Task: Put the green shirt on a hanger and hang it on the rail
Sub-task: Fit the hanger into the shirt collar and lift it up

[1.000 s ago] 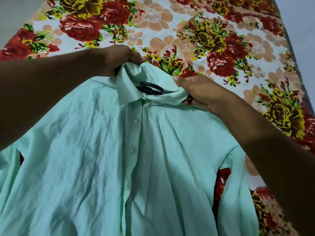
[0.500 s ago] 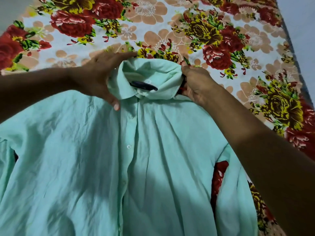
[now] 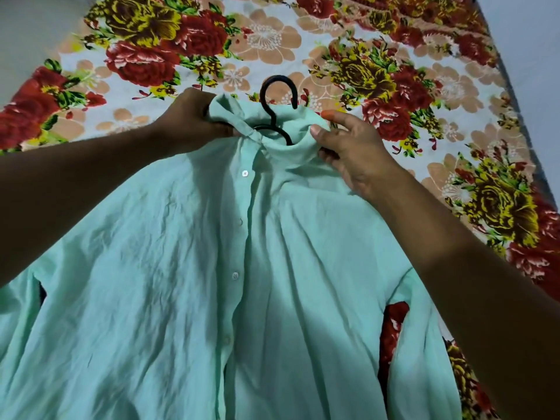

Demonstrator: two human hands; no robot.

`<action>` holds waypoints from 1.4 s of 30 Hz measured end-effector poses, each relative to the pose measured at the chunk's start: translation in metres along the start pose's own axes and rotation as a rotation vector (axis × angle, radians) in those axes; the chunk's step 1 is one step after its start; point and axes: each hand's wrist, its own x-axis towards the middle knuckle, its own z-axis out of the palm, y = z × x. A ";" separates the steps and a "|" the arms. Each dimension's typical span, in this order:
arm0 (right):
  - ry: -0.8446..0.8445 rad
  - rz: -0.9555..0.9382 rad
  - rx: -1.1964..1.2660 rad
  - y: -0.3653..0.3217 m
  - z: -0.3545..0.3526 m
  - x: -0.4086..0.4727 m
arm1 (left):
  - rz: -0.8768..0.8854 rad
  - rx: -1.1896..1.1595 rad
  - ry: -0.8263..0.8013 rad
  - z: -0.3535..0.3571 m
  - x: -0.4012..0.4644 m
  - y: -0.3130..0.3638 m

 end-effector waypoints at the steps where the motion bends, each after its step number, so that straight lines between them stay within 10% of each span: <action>1: -0.008 0.026 0.064 0.004 0.000 0.001 | -0.017 -0.018 -0.023 0.001 -0.001 -0.001; 8: 0.298 -0.357 -0.709 0.024 -0.008 0.006 | -0.032 0.079 -0.026 0.002 -0.010 0.003; 12: -0.035 -0.261 -0.578 0.023 -0.002 0.004 | -0.024 0.077 -0.051 -0.001 -0.017 0.008; 20: -0.091 0.015 -0.692 -0.012 0.014 0.016 | -0.051 -0.038 -0.115 -0.001 -0.023 0.012; 31: 0.101 -0.313 -0.442 0.034 0.021 -0.001 | -0.132 0.169 0.247 -0.013 -0.015 0.007; 42: 0.156 -0.383 -0.459 0.038 0.015 0.001 | 0.089 0.383 -0.078 0.004 0.012 0.025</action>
